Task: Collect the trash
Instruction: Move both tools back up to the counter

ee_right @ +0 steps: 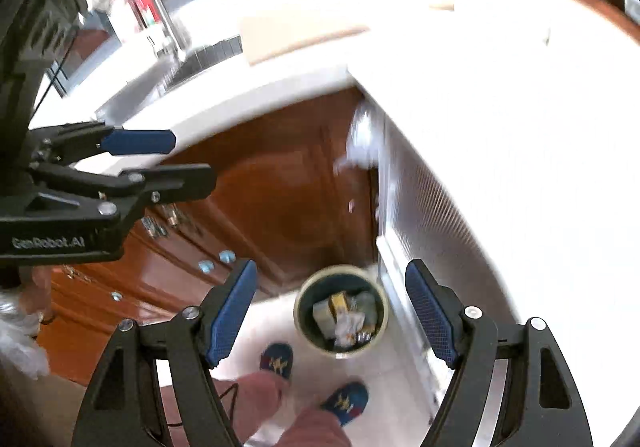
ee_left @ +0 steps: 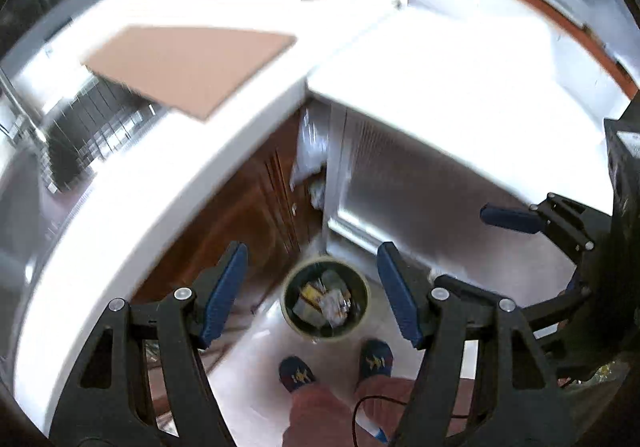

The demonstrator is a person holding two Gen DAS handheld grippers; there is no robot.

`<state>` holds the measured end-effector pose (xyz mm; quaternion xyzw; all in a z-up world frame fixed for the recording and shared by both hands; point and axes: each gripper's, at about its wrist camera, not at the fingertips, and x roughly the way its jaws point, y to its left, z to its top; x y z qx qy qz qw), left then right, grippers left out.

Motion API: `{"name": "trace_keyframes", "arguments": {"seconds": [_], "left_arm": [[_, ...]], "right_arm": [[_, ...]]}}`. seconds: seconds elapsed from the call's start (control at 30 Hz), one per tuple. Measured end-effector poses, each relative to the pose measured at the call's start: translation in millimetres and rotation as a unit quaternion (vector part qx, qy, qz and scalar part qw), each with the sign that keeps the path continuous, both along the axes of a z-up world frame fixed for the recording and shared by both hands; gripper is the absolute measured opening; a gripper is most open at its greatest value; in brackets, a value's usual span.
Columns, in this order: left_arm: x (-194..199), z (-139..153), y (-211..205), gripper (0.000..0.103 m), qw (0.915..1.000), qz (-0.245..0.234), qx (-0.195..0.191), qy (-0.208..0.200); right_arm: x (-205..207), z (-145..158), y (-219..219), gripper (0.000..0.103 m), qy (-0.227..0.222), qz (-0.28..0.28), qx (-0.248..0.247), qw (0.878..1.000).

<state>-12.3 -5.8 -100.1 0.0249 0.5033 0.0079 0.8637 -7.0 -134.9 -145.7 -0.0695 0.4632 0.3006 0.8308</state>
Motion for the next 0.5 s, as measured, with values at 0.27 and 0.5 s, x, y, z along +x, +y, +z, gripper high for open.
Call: {"name": "trace_keyframes", "arguments": {"seconds": [0.27, 0.5], "left_arm": [[0.2, 69.6, -19.9, 0.064, 0.9960, -0.002, 0.040, -0.081], [7.9, 109.1, -33.5, 0.065, 0.9934, 0.005, 0.030, -0.110]], "right_arm": [[16.9, 85.2, -26.8, 0.078, -0.078, -0.013, 0.040, 0.996], [31.6, 130.7, -52.5, 0.078, -0.112, -0.033, 0.070, 0.991]]}}
